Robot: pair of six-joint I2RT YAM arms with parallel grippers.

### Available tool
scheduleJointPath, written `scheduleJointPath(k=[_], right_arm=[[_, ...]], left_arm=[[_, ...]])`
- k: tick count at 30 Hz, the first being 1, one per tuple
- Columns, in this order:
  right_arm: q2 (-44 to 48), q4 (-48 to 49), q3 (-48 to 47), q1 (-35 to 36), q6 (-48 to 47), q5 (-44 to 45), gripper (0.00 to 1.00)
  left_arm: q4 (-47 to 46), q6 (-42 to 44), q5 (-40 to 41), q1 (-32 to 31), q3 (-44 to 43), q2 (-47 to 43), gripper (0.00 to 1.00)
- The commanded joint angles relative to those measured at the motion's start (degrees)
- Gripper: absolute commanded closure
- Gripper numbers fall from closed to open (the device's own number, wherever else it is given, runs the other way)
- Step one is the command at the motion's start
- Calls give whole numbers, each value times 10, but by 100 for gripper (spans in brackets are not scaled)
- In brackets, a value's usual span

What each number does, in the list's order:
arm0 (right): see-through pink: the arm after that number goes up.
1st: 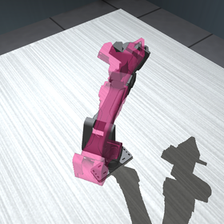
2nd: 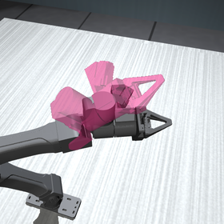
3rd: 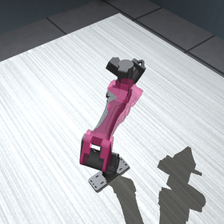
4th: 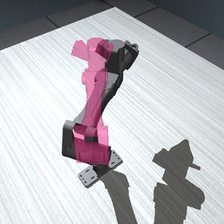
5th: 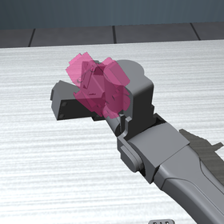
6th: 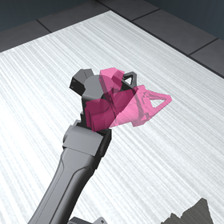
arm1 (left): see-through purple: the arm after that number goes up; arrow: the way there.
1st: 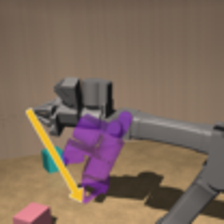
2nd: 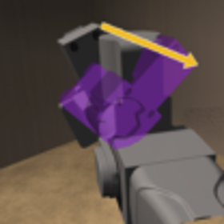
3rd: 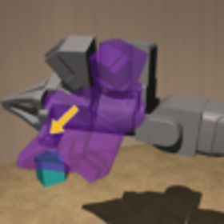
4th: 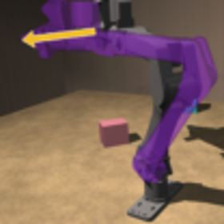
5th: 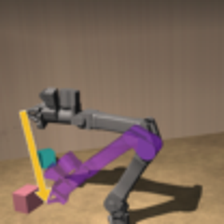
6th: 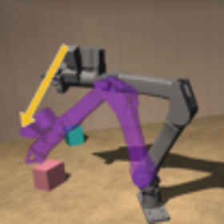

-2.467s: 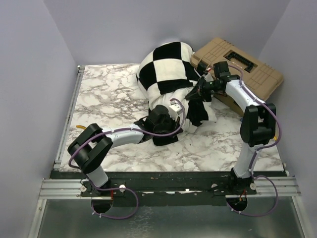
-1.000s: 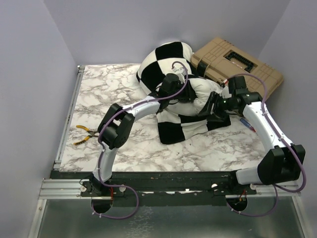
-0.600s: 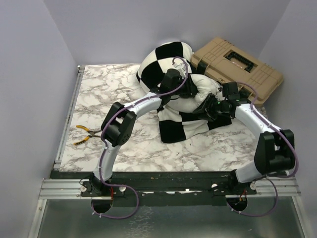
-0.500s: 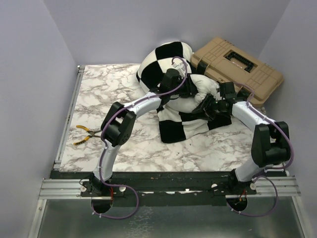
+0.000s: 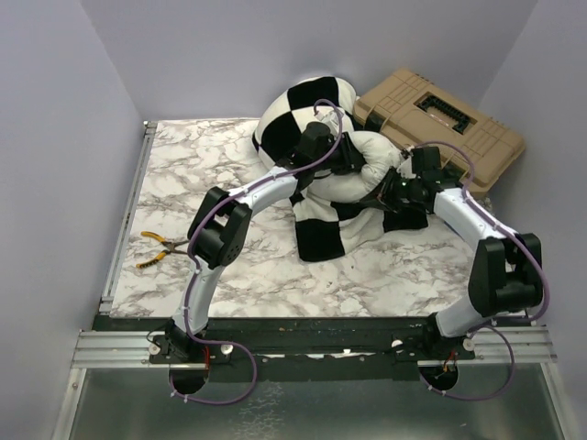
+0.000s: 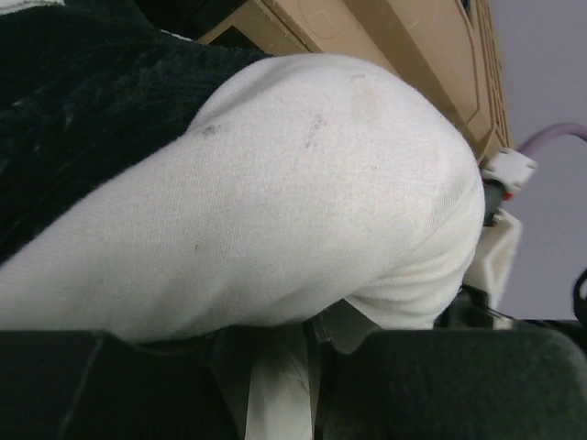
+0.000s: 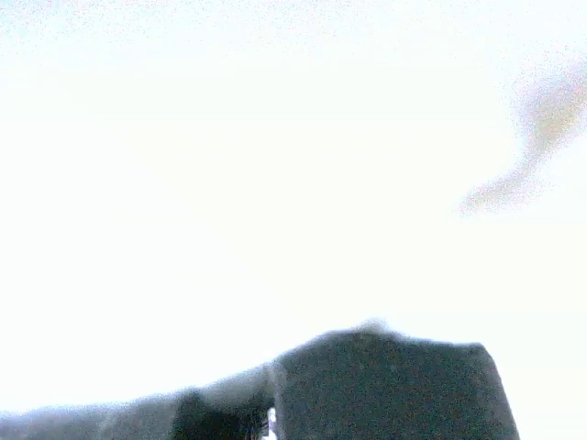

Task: Put the pillow into the pillowcase
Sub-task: Stuff the pillow into the pillowcase.

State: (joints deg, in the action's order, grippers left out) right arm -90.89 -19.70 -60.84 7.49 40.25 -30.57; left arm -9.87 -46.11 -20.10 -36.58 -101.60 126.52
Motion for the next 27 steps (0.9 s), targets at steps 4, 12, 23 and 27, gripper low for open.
scheduleJointPath(k=[4,12,23,27], right_arm=[[152,-51,11,-3,-61,-101,100],[245,-53,9,-3,-42,-175,100],[220,-40,-125,-4,-23,-103,100],[188,15,-142,-4,-23,-108,100]], left_arm=[[-34,32,70,19,-13,35,75],[23,136,88,-9,-12,49,78],[59,350,5,-73,239,-50,100],[72,375,13,-76,343,-144,100]])
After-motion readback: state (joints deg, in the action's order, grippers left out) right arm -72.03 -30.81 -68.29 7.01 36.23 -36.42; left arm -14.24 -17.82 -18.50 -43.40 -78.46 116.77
